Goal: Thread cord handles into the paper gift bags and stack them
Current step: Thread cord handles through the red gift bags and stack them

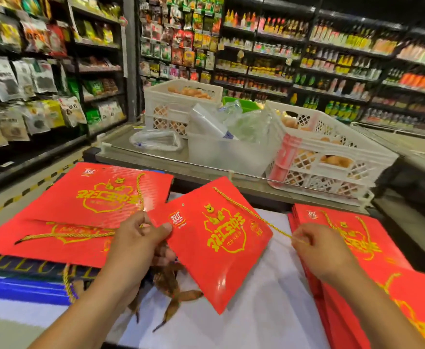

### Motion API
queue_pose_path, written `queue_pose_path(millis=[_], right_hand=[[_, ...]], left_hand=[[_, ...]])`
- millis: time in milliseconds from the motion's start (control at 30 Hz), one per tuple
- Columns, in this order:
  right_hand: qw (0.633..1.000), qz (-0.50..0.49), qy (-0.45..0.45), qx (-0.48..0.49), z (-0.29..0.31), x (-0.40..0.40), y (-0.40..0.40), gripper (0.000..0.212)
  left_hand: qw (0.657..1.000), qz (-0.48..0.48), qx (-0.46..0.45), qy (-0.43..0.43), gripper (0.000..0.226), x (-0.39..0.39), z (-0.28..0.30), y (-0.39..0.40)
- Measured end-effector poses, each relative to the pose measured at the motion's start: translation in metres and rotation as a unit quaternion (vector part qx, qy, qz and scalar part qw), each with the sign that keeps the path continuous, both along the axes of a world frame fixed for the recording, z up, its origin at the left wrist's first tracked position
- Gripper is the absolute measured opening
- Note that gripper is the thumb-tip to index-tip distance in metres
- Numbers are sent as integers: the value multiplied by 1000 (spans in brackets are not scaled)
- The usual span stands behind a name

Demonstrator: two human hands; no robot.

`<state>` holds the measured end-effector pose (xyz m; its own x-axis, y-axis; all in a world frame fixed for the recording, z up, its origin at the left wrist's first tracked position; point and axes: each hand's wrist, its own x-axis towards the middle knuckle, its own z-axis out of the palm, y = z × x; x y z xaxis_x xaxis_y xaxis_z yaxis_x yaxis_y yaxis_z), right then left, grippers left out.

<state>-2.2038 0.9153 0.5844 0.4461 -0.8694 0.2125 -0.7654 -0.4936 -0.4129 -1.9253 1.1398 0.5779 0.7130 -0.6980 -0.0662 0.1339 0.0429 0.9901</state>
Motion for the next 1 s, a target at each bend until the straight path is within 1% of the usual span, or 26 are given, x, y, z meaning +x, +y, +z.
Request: queue_pose_path(millis=[100, 167, 233, 300, 367, 433, 500, 567, 633, 667, 700, 733, 800, 833, 867, 933, 1000], right_hand=[[997, 27, -43, 56, 1, 5, 11, 25], [988, 37, -83, 125, -2, 10, 19, 22], [973, 50, -107, 199, -5, 16, 29, 26], [965, 68, -124, 222, -8, 21, 40, 33], [964, 89, -137, 212, -11, 26, 51, 34], [954, 112, -157, 228, -15, 32, 59, 30], [937, 125, -189, 266, -19, 35, 64, 28], [917, 116, -228, 305, -23, 39, 69, 28], [899, 110, -260, 335, -30, 42, 71, 22], [891, 100, -275, 348, -33, 44, 73, 13], [880, 87, -293, 364, -36, 46, 74, 8], [870, 68, -309, 378, -42, 46, 74, 25], [856, 39, -338, 390, -51, 45, 75, 55], [857, 36, -344, 382, -53, 44, 76, 63], [860, 43, -345, 372, -55, 42, 78, 69], [863, 56, -352, 359, -58, 39, 82, 70], [858, 68, -363, 358, -62, 37, 84, 58]], left_hand=[[999, 13, 6, 35, 24, -21, -8, 2], [997, 10, 0, 75, 17, -36, -16, 4], [995, -4, 4, 96, 20, -50, -26, 6], [993, -37, 14, 115, 25, -60, -36, 7], [988, -76, 38, 126, 28, -69, -43, 11], [982, -119, 71, 126, 30, -76, -46, 14], [971, -178, 109, 121, 28, -80, -47, 17], [956, -227, 155, 103, 23, -81, -46, 20], [948, -247, 185, 80, 19, -79, -43, 23], [946, -250, 195, 61, 18, -78, -43, 24], [945, -254, 205, 31, 17, -76, -43, 24], [942, -255, 219, -18, 16, -73, -45, 25], [925, -234, 251, -165, 11, -67, -48, 28], [909, -218, 264, -238, 13, -63, -49, 30], [898, -205, 268, -283, 15, -61, -49, 32], [889, -185, 262, -328, 15, -58, -49, 33], [880, -159, 246, -373, 12, -56, -47, 30]])
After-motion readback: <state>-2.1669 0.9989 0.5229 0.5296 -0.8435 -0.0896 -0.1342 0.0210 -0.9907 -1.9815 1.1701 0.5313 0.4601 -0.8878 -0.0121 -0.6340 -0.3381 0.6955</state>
